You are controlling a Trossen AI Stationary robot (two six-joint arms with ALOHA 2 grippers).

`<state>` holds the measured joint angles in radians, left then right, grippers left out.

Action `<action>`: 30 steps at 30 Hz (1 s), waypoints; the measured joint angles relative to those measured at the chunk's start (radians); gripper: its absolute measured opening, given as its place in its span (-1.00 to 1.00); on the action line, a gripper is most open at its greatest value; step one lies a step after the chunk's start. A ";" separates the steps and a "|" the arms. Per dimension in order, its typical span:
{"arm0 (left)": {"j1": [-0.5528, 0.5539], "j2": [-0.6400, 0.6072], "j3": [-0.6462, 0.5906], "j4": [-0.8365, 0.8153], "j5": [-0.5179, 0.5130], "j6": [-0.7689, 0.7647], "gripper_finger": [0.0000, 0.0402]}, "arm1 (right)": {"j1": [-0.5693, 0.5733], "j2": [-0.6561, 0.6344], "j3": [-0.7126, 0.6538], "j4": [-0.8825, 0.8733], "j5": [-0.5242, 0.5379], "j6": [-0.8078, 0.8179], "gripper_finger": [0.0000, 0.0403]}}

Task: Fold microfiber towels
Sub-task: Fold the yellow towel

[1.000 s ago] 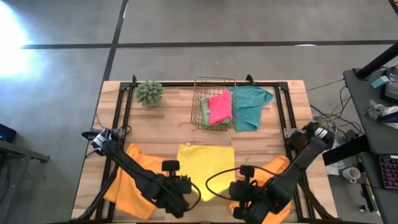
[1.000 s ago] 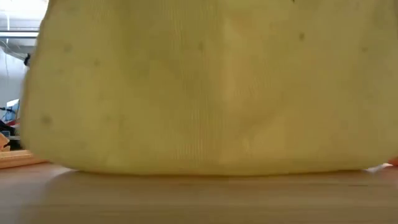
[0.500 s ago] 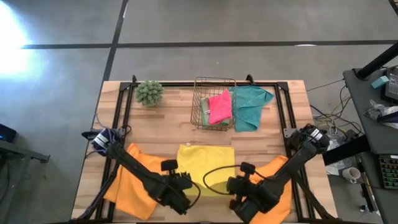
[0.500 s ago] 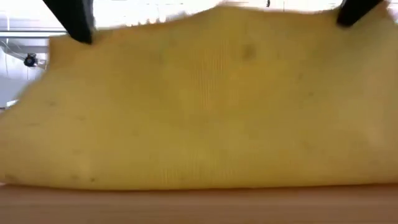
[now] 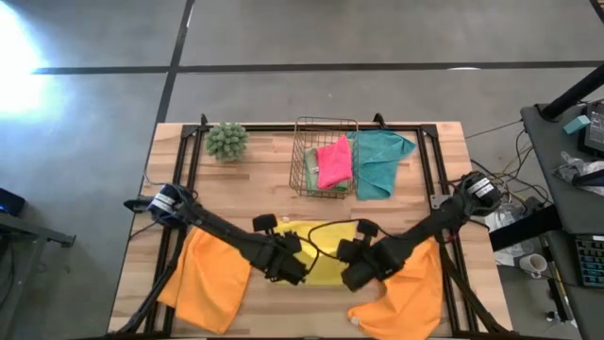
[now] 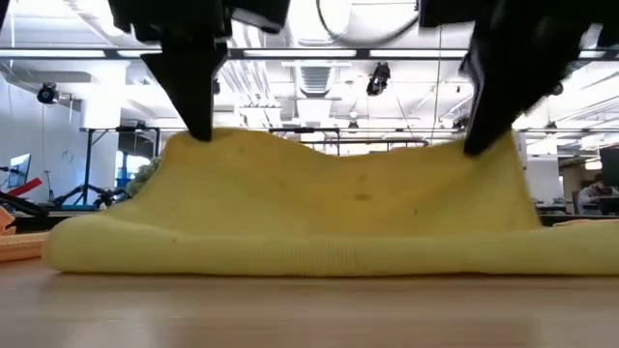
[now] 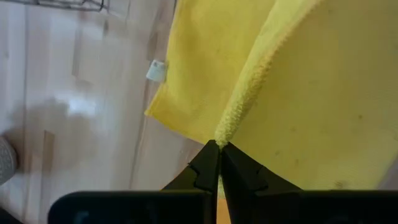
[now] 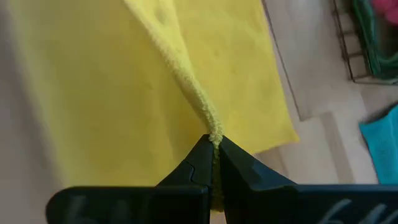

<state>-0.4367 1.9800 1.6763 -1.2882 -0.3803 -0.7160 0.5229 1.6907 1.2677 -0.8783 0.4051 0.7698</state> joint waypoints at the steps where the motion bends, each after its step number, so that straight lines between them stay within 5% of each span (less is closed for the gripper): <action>1: 0.011 0.000 -0.006 0.002 0.004 0.008 -1.00 | -0.015 -0.003 -0.019 0.014 -0.008 -0.005 -0.96; 20: 0.136 0.000 -0.061 0.044 0.057 0.070 -0.98 | -0.197 -0.055 -0.098 0.071 -0.140 -0.077 -0.94; 30: 0.144 0.000 -0.055 0.048 0.066 0.069 -0.49 | -0.236 -0.073 -0.098 0.063 -0.170 -0.131 -0.56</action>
<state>-0.2929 1.9800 1.6209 -1.2402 -0.3141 -0.6468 0.2872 1.6177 1.1694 -0.8150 0.2351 0.6385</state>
